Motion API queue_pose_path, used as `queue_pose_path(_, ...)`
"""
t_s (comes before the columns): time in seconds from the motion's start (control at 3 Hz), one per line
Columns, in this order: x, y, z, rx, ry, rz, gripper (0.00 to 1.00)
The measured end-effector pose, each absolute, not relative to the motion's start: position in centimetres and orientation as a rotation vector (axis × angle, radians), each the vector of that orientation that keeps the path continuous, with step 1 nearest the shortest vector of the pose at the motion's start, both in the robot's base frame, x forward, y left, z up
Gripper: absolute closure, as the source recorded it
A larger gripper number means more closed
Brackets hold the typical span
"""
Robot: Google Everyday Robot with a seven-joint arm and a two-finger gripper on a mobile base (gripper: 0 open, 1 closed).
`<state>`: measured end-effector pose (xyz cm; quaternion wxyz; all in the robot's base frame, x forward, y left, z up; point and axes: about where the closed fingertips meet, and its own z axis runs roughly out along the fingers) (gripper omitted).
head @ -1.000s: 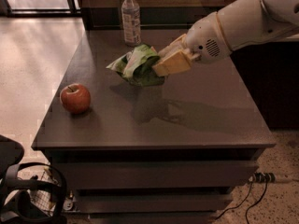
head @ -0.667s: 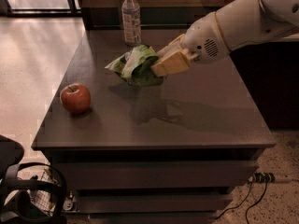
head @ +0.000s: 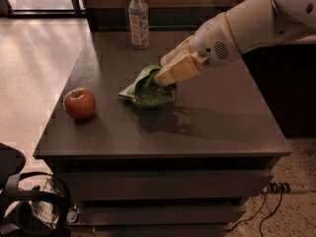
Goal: Move green rice chip bag near apple
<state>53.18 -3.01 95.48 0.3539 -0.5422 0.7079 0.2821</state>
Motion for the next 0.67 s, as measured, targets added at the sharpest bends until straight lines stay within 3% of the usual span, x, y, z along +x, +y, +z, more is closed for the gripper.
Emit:
queue_pose_path(0.33, 53.13, -2.83, 95.48, -1.406, 1.829, 0.731, 0.0)
queue_pose_path(0.67, 53.13, -2.83, 95.48, -1.406, 1.829, 0.731, 0.0)
